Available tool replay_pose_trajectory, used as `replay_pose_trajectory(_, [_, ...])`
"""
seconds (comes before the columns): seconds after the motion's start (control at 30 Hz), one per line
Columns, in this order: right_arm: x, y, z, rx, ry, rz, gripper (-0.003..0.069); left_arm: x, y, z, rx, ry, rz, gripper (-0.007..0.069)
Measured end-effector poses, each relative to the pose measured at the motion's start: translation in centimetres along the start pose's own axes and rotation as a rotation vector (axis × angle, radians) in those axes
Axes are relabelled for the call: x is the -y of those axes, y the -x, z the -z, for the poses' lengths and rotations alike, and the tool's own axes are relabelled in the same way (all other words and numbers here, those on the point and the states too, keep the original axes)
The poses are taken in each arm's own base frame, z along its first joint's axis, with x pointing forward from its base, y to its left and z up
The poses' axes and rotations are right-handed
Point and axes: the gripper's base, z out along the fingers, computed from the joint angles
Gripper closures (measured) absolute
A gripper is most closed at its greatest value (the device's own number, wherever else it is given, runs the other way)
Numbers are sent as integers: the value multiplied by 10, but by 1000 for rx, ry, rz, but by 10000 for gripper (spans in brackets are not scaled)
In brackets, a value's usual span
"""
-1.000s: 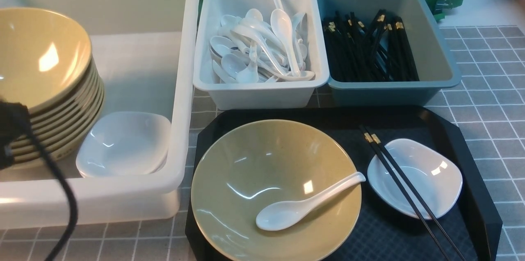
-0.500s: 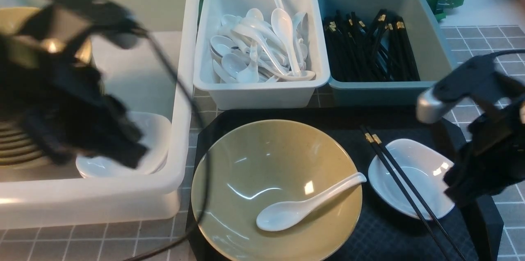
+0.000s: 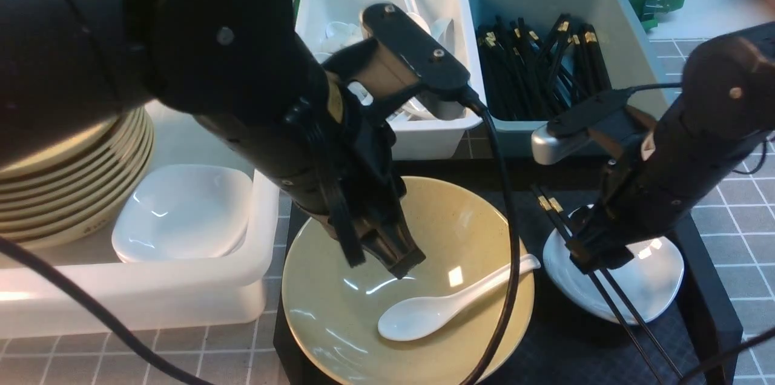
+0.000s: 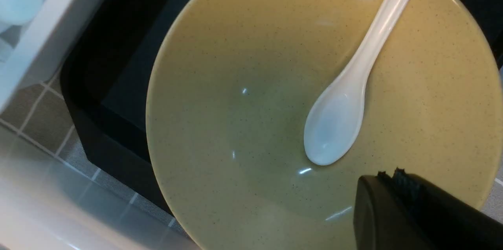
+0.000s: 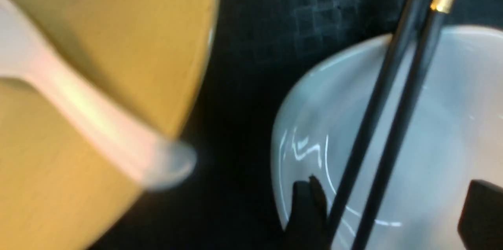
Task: On grey table put chopsticks spoon bowls plates into blue grey white boxes.
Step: 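Move the grippers toward the tableware on the black tray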
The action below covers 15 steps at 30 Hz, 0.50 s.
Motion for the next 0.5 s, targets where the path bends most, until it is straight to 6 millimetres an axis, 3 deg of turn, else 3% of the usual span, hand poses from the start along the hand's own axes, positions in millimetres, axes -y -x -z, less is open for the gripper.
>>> replay_pose_trajectory(0.17, [1,3,-17,-33,4,-12,157,0,0,-3,-8,-1,0,640])
replay_pose_trajectory(0.5, [2,6,-35,-67,7,-22,330,0,2,-3,5,2,0,640])
